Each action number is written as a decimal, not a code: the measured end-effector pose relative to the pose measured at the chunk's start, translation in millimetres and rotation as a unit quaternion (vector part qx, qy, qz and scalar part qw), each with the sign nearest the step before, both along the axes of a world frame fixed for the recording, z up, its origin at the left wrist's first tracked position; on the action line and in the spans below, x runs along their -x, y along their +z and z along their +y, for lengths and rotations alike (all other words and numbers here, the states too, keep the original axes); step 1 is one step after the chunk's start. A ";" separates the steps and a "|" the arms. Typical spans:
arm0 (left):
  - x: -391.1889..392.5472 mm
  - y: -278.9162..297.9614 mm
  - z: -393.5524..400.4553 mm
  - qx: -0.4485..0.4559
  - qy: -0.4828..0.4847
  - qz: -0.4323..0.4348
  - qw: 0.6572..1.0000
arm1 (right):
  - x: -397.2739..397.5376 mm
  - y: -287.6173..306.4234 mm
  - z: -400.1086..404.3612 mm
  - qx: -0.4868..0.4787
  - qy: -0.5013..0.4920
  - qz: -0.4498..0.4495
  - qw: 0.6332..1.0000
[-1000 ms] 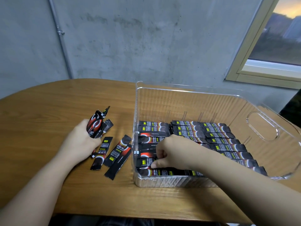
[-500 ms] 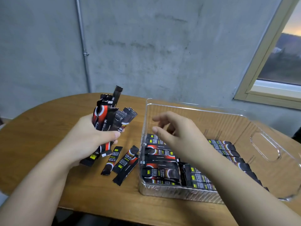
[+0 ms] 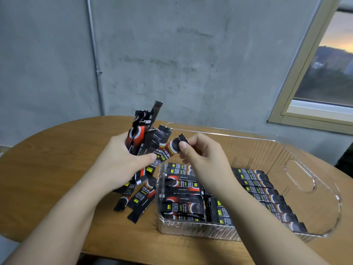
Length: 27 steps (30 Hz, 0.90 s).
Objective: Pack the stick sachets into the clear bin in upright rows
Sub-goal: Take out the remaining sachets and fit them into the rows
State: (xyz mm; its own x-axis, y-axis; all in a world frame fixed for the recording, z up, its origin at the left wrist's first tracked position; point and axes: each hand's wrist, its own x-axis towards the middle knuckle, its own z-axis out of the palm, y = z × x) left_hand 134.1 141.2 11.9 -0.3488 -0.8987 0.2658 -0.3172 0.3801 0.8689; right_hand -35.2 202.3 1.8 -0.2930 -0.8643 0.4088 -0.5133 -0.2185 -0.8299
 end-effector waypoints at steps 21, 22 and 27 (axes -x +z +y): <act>-13.3 -94.5 -55.5 -0.162 0.046 -0.143 0.975 | 36.9 -48.5 40.0 -0.362 -0.054 0.046 0.929; -12.8 -94.7 -56.2 -0.162 0.043 -0.148 0.975 | 34.9 -49.8 37.8 -0.366 -0.058 0.051 0.927; -12.6 -95.4 -58.9 -0.167 0.034 -0.158 0.973 | 26.7 -56.8 31.8 -0.374 -0.094 0.137 0.913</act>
